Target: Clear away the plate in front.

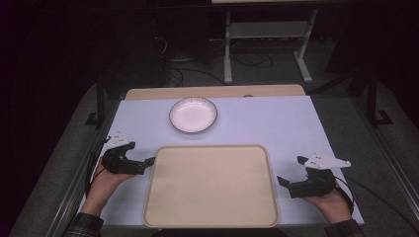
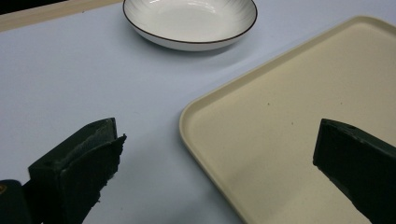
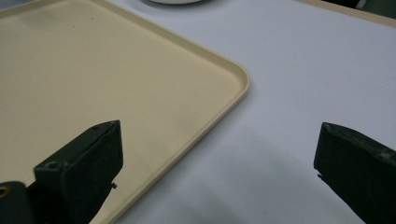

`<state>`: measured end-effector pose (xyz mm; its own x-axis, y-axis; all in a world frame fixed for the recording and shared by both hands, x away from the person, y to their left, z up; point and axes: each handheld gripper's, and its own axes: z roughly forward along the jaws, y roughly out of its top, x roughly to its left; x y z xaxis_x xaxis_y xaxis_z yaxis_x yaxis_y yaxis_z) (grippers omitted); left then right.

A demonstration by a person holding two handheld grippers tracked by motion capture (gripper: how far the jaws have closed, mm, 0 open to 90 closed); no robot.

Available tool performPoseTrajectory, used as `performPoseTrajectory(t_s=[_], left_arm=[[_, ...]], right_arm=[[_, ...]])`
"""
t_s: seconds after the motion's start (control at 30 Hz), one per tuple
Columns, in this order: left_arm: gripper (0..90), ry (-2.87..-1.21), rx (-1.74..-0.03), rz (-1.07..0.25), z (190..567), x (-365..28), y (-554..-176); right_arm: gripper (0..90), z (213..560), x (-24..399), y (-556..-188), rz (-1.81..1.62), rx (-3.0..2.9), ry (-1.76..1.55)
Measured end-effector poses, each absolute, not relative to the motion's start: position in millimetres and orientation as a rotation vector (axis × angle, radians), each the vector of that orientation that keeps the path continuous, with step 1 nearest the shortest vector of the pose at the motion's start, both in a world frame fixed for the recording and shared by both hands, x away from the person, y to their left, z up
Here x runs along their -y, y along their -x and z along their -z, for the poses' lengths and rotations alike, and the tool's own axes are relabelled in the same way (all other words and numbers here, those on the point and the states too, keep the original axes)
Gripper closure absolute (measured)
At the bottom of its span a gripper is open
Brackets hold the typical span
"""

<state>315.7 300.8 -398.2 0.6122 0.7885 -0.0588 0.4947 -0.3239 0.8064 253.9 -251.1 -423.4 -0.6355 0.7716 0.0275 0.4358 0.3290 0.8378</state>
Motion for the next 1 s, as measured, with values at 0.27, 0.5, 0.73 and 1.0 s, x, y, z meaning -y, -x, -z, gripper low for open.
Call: performPoseTrajectory(t_s=[0.27, 0.5, 0.73, 1.0], left_arm=[[0.0, -1.99, -1.01, -0.44, 397.4, -295.4, -324.8], [0.0, -1.997, -1.003, -0.433, 397.6, -290.6, -332.6], [0.0, -1.988, -0.997, -0.429, 395.8, -285.9, -341.2], [0.0, -1.983, -0.992, -0.423, 395.5, -280.0, -353.5]], right_arm=[[0.6, 423.4, 251.4, -254.7, -1.226, -2.222, -1.077], [0.7, 423.1, 251.2, -254.4, -1.229, -2.223, -1.076], [0.6, 422.8, 251.2, -254.5, -1.23, -2.224, -1.076], [0.7, 422.6, 251.2, -254.5, -1.232, -2.224, -1.075]])
